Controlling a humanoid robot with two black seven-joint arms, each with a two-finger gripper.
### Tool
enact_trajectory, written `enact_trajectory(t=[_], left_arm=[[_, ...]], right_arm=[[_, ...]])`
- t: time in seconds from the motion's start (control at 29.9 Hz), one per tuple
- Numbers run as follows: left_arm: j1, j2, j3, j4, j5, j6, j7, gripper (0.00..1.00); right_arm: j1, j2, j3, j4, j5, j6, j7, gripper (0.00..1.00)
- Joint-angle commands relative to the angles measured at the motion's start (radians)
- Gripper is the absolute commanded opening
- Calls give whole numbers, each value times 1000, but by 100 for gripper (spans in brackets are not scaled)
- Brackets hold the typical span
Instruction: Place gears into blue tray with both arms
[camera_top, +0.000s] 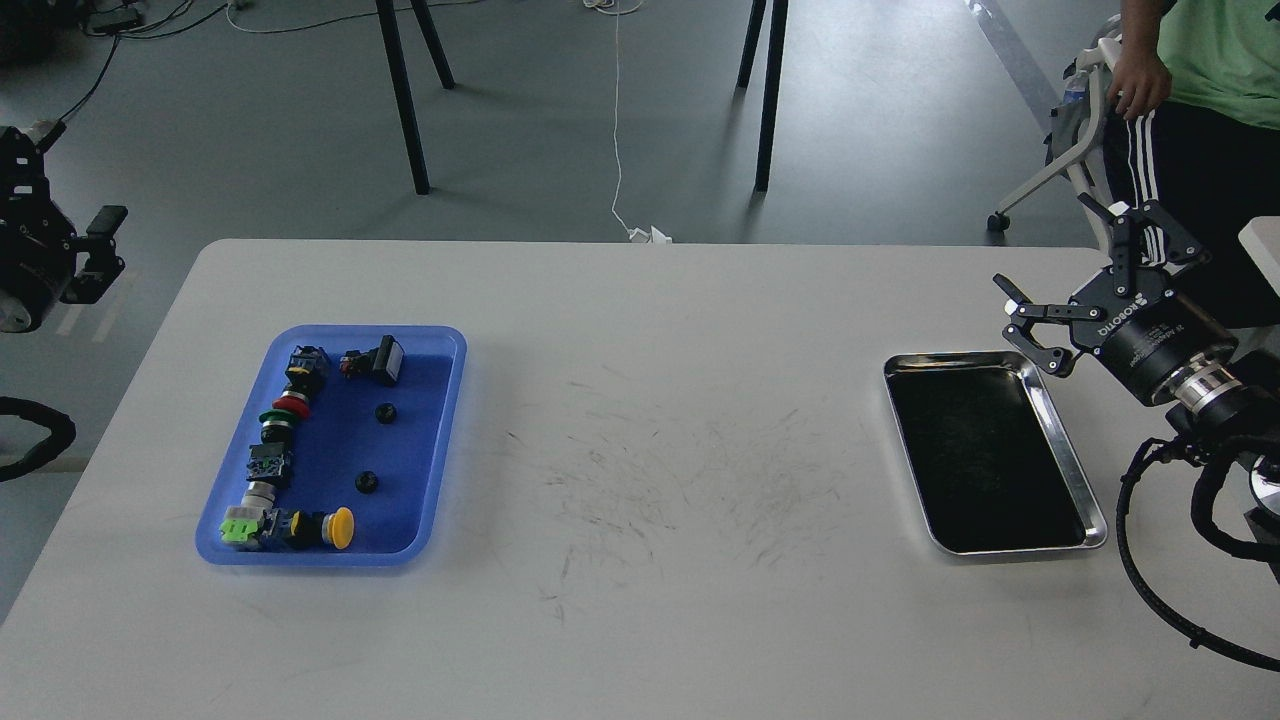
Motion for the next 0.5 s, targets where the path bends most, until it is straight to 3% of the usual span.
enact_trajectory(t=[0.0, 0.23, 0.47], left_arm=[[-34, 20, 12, -9, 132, 0, 0, 98], [-103, 63, 15, -20, 458, 0, 0, 98], [-143, 81, -13, 9, 288, 0, 0, 98]], right_arm=[[-1, 7, 0, 2, 0, -2, 0, 98], [-1, 8, 2, 3, -5, -3, 0, 98], [-19, 12, 0, 8, -6, -5, 1, 98]])
